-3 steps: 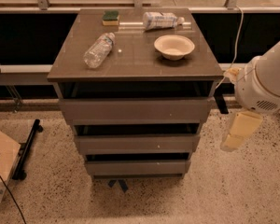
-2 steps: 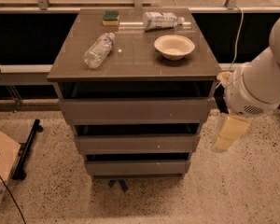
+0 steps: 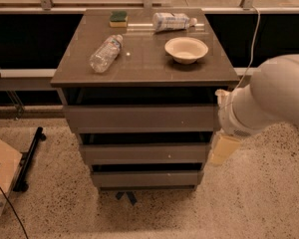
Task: Open middle drawer
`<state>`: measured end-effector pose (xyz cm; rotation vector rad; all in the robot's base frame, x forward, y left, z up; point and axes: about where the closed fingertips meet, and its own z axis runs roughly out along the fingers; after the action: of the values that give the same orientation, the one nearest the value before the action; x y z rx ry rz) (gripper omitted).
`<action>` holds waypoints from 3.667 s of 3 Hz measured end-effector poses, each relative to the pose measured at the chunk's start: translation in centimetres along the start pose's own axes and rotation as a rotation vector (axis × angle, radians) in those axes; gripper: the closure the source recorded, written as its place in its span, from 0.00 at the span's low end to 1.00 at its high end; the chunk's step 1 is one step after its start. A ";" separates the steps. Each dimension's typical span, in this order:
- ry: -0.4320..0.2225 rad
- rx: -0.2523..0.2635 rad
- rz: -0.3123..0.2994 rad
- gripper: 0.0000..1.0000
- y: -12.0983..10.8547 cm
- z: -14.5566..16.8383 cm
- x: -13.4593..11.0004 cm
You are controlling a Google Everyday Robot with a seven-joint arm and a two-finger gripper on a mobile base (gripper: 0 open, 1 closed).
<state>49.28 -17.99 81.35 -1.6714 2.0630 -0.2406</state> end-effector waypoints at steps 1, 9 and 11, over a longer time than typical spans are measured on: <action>-0.019 0.005 0.021 0.00 0.0 4.5 0.4; -0.132 -0.083 0.161 0.00 3.9 23.4 4.2; -0.132 -0.130 0.241 0.00 5.1 29.3 5.5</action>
Offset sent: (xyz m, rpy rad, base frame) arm 0.0147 0.0018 -0.0327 0.0182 -0.0010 -0.0099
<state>57.52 -17.48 52.28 -1.4489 2.1924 0.0826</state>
